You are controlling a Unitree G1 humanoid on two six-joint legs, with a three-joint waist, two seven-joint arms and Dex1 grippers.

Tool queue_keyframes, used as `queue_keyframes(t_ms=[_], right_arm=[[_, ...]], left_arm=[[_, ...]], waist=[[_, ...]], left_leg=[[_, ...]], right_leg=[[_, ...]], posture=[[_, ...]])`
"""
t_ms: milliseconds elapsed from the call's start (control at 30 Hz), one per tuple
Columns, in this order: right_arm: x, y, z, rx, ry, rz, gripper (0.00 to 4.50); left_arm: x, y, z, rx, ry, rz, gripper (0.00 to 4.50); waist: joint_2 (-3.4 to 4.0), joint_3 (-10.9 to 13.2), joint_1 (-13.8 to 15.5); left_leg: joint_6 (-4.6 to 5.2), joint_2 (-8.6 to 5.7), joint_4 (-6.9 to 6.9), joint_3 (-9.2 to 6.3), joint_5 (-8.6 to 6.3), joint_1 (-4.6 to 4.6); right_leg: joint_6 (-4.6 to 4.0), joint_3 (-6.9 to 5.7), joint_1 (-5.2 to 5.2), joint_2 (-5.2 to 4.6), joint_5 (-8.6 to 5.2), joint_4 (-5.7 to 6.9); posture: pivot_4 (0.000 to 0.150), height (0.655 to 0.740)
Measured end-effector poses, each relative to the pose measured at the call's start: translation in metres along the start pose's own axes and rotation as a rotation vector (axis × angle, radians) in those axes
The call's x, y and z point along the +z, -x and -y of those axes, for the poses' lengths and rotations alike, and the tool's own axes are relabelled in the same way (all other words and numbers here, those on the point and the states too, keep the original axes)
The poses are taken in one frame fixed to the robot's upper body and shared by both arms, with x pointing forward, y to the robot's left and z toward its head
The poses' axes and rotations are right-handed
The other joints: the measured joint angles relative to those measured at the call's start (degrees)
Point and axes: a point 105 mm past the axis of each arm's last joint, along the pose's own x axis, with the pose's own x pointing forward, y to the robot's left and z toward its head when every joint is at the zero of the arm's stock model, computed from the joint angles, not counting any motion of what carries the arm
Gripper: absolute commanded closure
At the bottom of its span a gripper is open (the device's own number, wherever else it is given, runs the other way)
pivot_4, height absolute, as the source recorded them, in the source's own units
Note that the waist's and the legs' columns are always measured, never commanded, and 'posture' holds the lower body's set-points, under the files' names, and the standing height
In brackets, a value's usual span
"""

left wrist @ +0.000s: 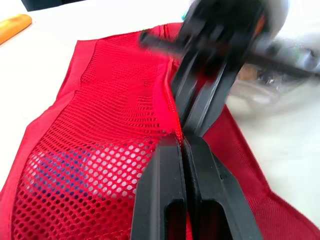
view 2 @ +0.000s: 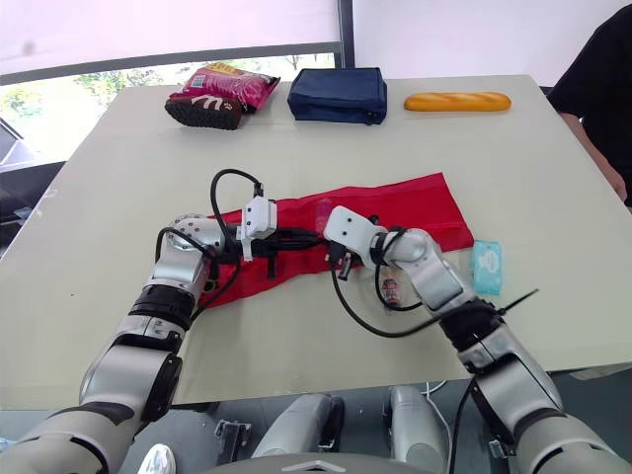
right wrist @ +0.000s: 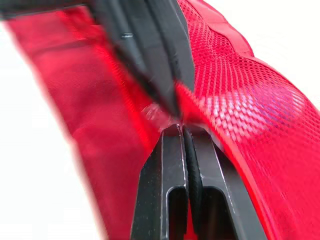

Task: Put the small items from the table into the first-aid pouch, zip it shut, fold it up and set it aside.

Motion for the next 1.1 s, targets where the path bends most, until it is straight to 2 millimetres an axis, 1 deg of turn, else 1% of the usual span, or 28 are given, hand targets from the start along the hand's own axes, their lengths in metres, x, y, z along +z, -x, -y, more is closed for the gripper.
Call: queue_keyframes(t_ms=[33,67,133,167,267,300,333,367,400,433,467,500,533,567,600,633,667,733,833,933,1000,1100], right_arm=[[0.003,0.008,-0.002,0.000,-0.007,0.023,4.38],[0.005,0.012,-0.003,0.001,-0.008,0.035,4.38],[0.016,0.033,-0.005,-0.037,-0.051,0.123,4.38],[0.018,0.036,-0.006,-0.042,-0.052,0.133,4.38],[0.026,0.079,0.001,-0.151,-0.121,0.238,4.38],[0.023,0.102,0.004,-0.207,-0.156,0.257,3.88],[0.021,0.107,0.005,-0.220,-0.171,0.255,3.51],[0.013,0.128,0.001,-0.253,-0.204,0.251,3.18],[0.009,0.132,0.000,-0.259,-0.214,0.243,2.97],[-0.005,0.150,-0.007,-0.283,-0.264,0.210,2.64],[-0.015,0.167,-0.013,-0.308,-0.302,0.189,2.10],[-0.029,0.186,-0.020,-0.338,-0.356,0.146,1.65],[-0.034,0.198,-0.023,-0.360,-0.375,0.131,1.25],[-0.037,0.210,-0.028,-0.375,-0.391,0.123,0.68],[-0.041,0.219,-0.033,-0.381,-0.404,0.105,0.27],[-0.043,0.231,-0.041,-0.378,-0.417,0.088,0.05],[-0.047,0.252,-0.054,-0.376,-0.441,0.050,0.05],[-0.046,0.269,-0.060,-0.386,-0.454,0.028,0.05],[-0.039,0.293,-0.064,-0.393,-0.442,0.005,0.05],[-0.027,0.312,-0.063,-0.400,-0.407,-0.012,0.05],[-0.022,0.318,-0.062,-0.404,-0.397,-0.014,0.05],[-0.020,0.319,-0.061,-0.395,-0.387,-0.012,0.05]], left_arm=[[-0.001,0.000,0.000,0.006,-0.006,-0.003,4.50],[-0.001,0.000,-0.001,0.010,-0.007,-0.004,4.50],[-0.001,0.001,-0.002,0.022,-0.023,-0.006,4.50],[-0.001,0.001,-0.002,0.024,-0.024,-0.007,4.50],[-0.002,0.003,-0.004,0.043,-0.040,-0.011,4.50],[-0.002,0.003,-0.004,0.056,-0.049,-0.009,4.50],[-0.003,0.004,-0.004,0.060,-0.047,-0.013,4.50],[-0.002,0.002,-0.005,0.067,-0.051,-0.009,4.50],[-0.003,0.004,-0.005,0.072,-0.049,-0.012,4.50],[-0.005,0.004,-0.005,0.076,-0.044,-0.016,4.50],[-0.005,0.004,-0.005,0.076,-0.043,-0.015,4.50],[-0.008,0.008,-0.005,0.083,-0.035,-0.027,4.50],[-0.011,0.010,-0.004,0.085,-0.025,-0.037,4.50],[-0.011,0.009,-0.004,0.082,-0.025,-0.034,4.50],[-0.011,0.009,-0.004,0.083,-0.023,-0.034,4.50],[-0.010,0.009,-0.004,0.082,-0.023,-0.030,4.50],[-0.011,0.011,-0.005,0.086,-0.021,-0.035,4.50],[-0.014,0.015,-0.006,0.094,-0.013,-0.049,4.50],[-0.016,0.017,-0.009,0.101,-0.004,-0.057,4.50],[-0.017,0.019,-0.013,0.109,-0.001,-0.066,4.50],[-0.016,0.020,-0.015,0.112,-0.006,-0.073,4.50],[-0.016,0.020,-0.017,0.114,-0.007,-0.079,4.50]], waist=[[0.00,0.0,0.0],[0.00,0.0,0.0],[0.00,0.0,0.0],[0.00,0.0,0.1],[-0.01,0.0,0.8],[-0.01,0.0,1.1],[-0.01,0.0,1.2],[-0.01,0.0,1.6],[-0.01,0.0,1.6],[-0.01,0.0,1.8],[0.00,0.0,2.3],[-0.01,0.0,2.5],[0.00,0.0,2.5],[0.03,0.0,2.4],[0.02,0.0,2.4],[0.03,0.0,2.5],[0.06,0.0,2.7],[0.05,0.0,2.7],[0.05,0.0,2.5],[0.04,0.0,2.7],[0.02,0.0,2.8],[0.02,0.0,2.7]], left_leg=[[0.00,0.01,0.00,0.00,0.00,0.00],[0.00,0.02,0.00,-0.01,0.00,0.01],[0.00,0.03,-0.01,-0.01,0.00,0.01],[0.00,0.03,-0.01,-0.02,0.00,0.01],[0.01,0.02,0.00,0.01,-0.01,0.00],[0.01,0.02,0.02,0.01,-0.01,0.01],[0.01,0.03,0.03,0.01,-0.01,0.04],[0.01,0.02,0.02,0.00,-0.01,0.04],[0.01,0.02,0.02,-0.01,-0.01,0.05],[0.01,0.03,0.02,-0.01,-0.01,0.03],[0.03,0.02,0.01,0.00,-0.02,0.04],[0.04,0.03,0.02,0.01,-0.02,0.05],[0.04,0.03,0.02,0.09,-0.02,0.07],[0.05,0.04,0.02,0.17,-0.02,0.14],[0.05,0.08,0.02,0.17,-0.03,0.22],[0.10,0.10,0.00,0.17,-0.05,0.22],[0.28,0.10,0.00,0.17,-0.16,0.22],[0.30,0.12,0.02,0.17,-0.17,0.22],[0.33,0.13,0.02,0.22,-0.19,0.31],[0.34,0.15,0.02,0.19,-0.20,0.29],[0.35,0.15,0.02,0.20,-0.21,0.29],[0.38,0.16,0.03,0.20,-0.23,0.29]], right_leg=[[0.00,0.00,0.00,0.01,0.00,0.01],[0.00,-0.01,0.00,0.01,0.00,0.02],[0.00,-0.01,0.00,0.02,0.00,0.01],[0.00,-0.01,0.00,0.02,0.00,0.01],[0.02,0.01,0.03,0.01,0.01,-0.04],[0.05,0.01,0.06,0.01,0.03,-0.03],[0.05,0.00,0.10,0.01,0.03,-0.03],[0.05,-0.01,0.12,0.01,0.03,-0.02],[0.05,-0.01,0.13,0.01,0.03,-0.02],[0.05,-0.02,0.13,0.01,0.03,-0.04],[0.06,-0.02,0.15,0.00,0.03,-0.05],[0.06,-0.02,0.16,0.01,0.03,-0.07],[0.08,0.06,0.16,0.01,0.04,-0.04],[0.12,0.14,0.19,0.01,0.07,-0.03],[0.13,0.12,0.26,0.04,0.06,-0.04],[0.14,0.11,0.28,0.05,0.05,-0.05],[0.15,0.08,0.28,0.05,0.05,-0.05],[0.15,0.06,0.31,0.06,0.05,-0.08],[0.17,0.11,0.37,0.06,0.04,-0.10],[0.17,0.05,0.39,0.05,0.03,-0.13],[0.17,0.05,0.43,0.03,0.03,-0.17],[0.17,0.05,0.45,0.03,0.03,-0.19]], posture=[[0.150,0.7395],[0.150,0.7395],[0.150,0.7395],[0.150,0.7395],[0.150,0.7395],[0.150,0.7395],[0.150,0.7395],[0.150,0.7395],[0.150,0.7395],[0.150,0.7395],[0.150,0.7395],[0.150,0.7395],[0.150,0.7395],[0.150,0.7395],[0.150,0.7395],[0.150,0.7395],[0.150,0.7395],[0.150,0.7395],[0.150,0.7395],[0.150,0.7395],[0.150,0.7395],[0.150,0.7395]])
